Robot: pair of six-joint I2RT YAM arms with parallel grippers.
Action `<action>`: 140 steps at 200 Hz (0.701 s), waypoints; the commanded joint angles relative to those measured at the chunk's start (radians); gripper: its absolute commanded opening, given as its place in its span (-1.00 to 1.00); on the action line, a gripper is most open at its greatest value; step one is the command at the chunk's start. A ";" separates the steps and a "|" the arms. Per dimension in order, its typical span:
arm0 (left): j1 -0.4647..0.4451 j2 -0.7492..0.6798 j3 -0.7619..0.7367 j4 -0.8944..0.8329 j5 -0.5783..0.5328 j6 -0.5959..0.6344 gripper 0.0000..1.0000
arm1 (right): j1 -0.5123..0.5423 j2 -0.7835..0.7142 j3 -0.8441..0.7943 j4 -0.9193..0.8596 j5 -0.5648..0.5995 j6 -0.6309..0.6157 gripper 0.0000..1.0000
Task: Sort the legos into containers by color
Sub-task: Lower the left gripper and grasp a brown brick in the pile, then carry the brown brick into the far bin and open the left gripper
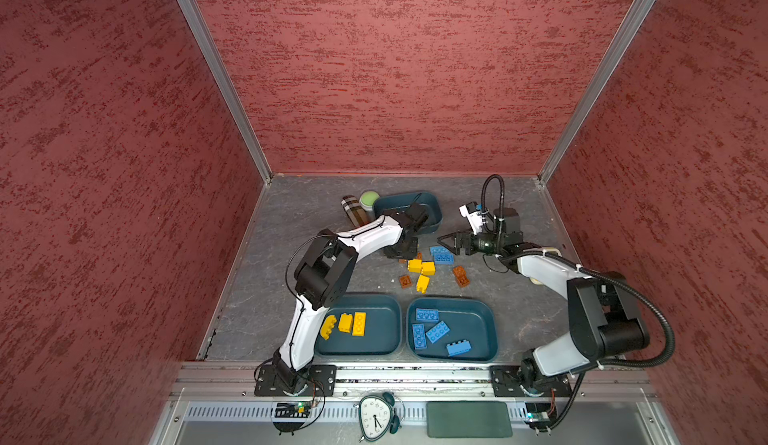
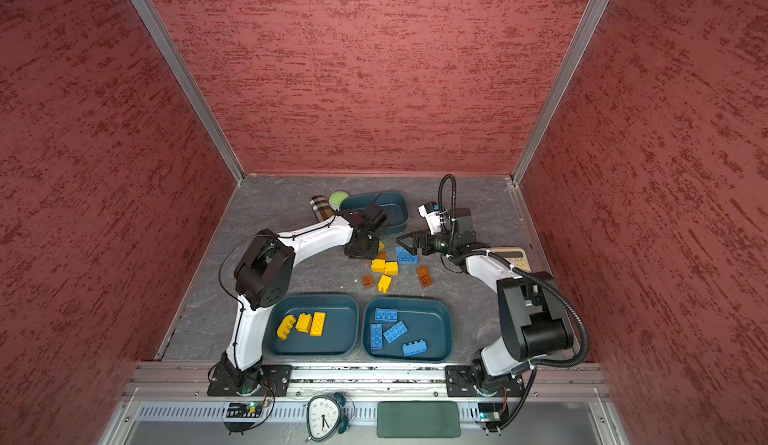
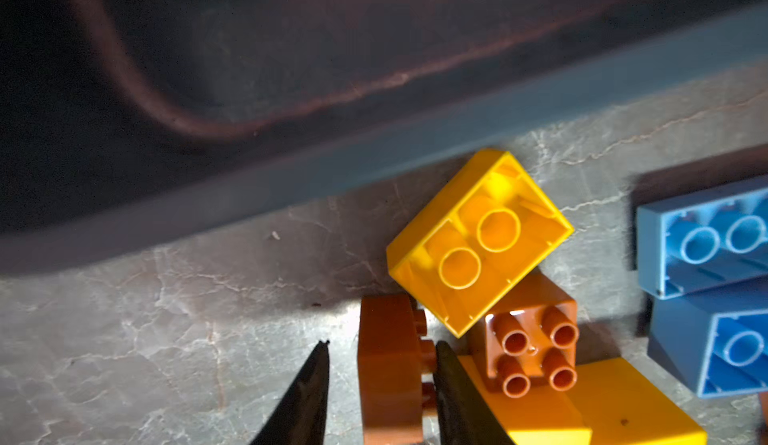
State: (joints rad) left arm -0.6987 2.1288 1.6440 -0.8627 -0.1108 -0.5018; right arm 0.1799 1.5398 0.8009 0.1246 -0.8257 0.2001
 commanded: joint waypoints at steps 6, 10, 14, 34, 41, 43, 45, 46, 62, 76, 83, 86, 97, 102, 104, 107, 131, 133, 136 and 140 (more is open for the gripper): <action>0.003 0.025 0.019 0.004 0.011 0.013 -0.19 | -0.002 -0.022 -0.011 0.006 0.009 -0.015 0.98; 0.002 0.025 0.018 0.007 0.017 0.012 -0.21 | 0.001 -0.023 -0.011 0.005 0.008 -0.015 0.98; 0.002 0.025 0.016 0.012 0.025 0.011 -0.23 | -0.001 -0.024 -0.011 0.005 0.009 -0.016 0.98; 0.004 0.023 0.009 0.021 0.041 0.011 -0.30 | 0.000 -0.026 -0.008 -0.005 0.012 -0.021 0.98; 0.004 0.022 0.008 0.022 0.042 0.011 -0.33 | 0.000 -0.025 -0.008 -0.006 0.012 -0.021 0.98; 0.005 0.022 0.007 0.021 0.042 0.011 -0.35 | -0.001 -0.025 -0.007 -0.006 0.011 -0.021 0.98; 0.006 0.021 0.007 0.022 0.041 0.011 -0.35 | -0.001 -0.025 -0.006 -0.007 0.010 -0.021 0.98; 0.006 0.021 0.007 0.021 0.040 0.011 -0.36 | -0.001 -0.025 -0.007 -0.007 0.011 -0.021 0.98; 0.010 0.011 0.004 0.022 0.045 0.014 -0.42 | -0.001 -0.024 -0.006 -0.006 0.011 -0.021 0.98; 0.014 -0.004 0.002 0.016 0.051 0.020 -0.48 | -0.002 -0.020 -0.005 -0.003 0.011 -0.021 0.98; 0.015 -0.013 0.002 0.014 0.052 0.026 -0.52 | 0.000 -0.017 -0.002 -0.001 0.011 -0.019 0.98; 0.015 -0.018 0.003 0.012 0.053 0.030 -0.55 | 0.000 -0.016 -0.002 0.000 0.010 -0.018 0.98; 0.018 -0.033 0.005 0.003 0.057 0.038 -0.57 | 0.000 -0.013 0.000 0.004 0.007 -0.017 0.98; 0.018 -0.040 0.007 0.000 0.057 0.042 -0.57 | -0.001 -0.011 0.000 0.005 0.006 -0.017 0.98; 0.020 -0.044 0.008 -0.002 0.057 0.043 -0.57 | -0.001 -0.010 0.000 0.006 0.007 -0.015 0.98; 0.020 -0.049 0.010 -0.006 0.057 0.046 -0.57 | -0.001 -0.010 0.001 0.008 0.005 -0.013 0.98; 0.022 -0.095 0.026 -0.041 0.069 0.068 -0.57 | -0.001 -0.007 0.006 0.010 0.006 -0.011 0.98; 0.022 -0.100 0.028 -0.044 0.071 0.071 -0.57 | -0.001 -0.006 0.006 0.010 0.005 -0.011 0.98; 0.022 -0.107 0.029 -0.046 0.073 0.073 -0.56 | -0.001 -0.008 0.007 0.010 0.005 -0.011 0.98; 0.023 -0.117 0.034 -0.051 0.076 0.080 -0.56 | -0.002 -0.008 0.008 0.010 0.004 -0.011 0.98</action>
State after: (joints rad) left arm -0.6823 2.1052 1.6440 -0.8764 -0.0536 -0.4633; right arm 0.1795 1.5391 0.7990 0.1226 -0.8257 0.1982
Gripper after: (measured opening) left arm 0.253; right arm 0.989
